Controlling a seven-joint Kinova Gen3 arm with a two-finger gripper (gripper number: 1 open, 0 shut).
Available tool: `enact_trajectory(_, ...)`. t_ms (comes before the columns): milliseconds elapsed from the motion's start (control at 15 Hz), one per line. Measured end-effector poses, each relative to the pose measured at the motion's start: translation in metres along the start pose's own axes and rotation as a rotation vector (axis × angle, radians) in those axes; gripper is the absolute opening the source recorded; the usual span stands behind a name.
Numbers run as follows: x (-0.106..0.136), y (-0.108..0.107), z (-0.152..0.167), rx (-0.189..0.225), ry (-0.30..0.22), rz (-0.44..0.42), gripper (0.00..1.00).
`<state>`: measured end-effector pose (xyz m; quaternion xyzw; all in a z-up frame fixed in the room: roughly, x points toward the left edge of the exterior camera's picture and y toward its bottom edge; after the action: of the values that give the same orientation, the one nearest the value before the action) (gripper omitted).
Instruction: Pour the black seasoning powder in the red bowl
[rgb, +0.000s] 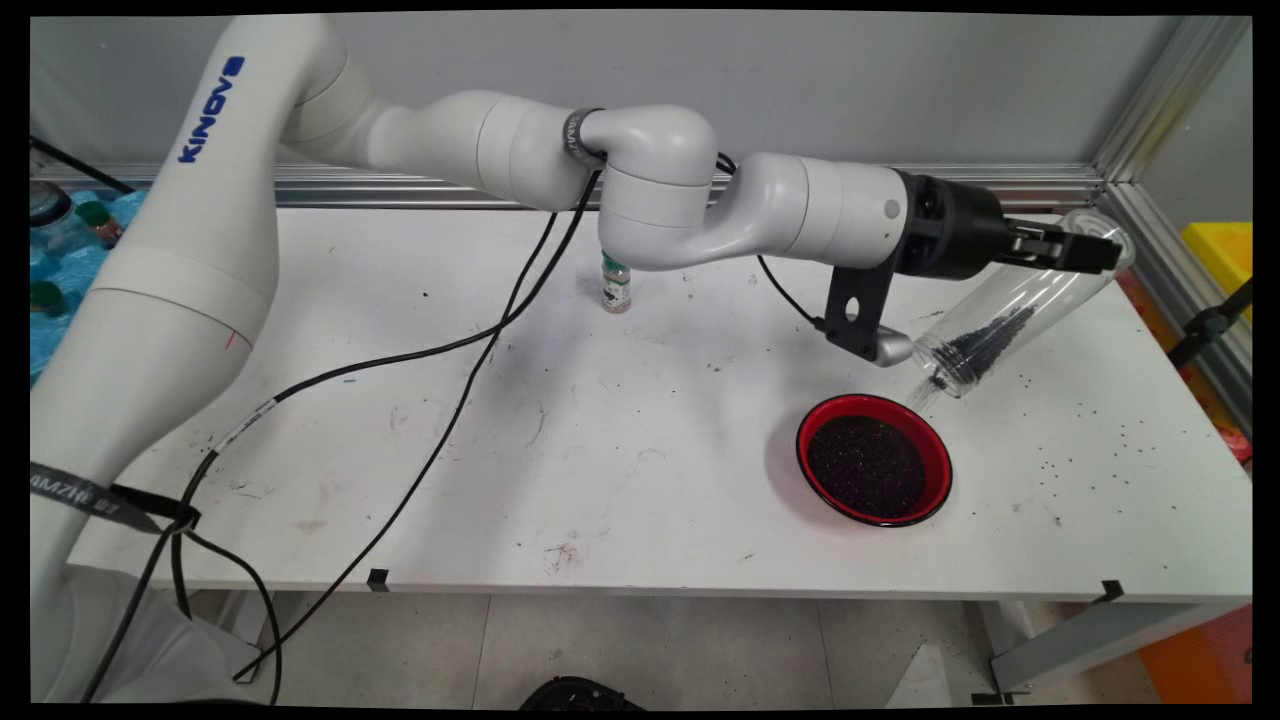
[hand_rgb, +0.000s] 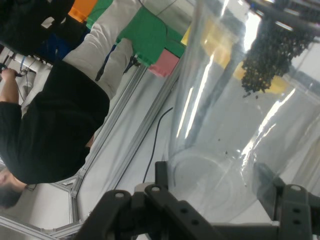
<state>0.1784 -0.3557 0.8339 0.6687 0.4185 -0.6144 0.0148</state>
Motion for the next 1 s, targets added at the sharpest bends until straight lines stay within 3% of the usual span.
enact_trajectory(1000, -0.003, -0.0025, -0.0008, 0.005, -0.026, 0.016, 0.0)
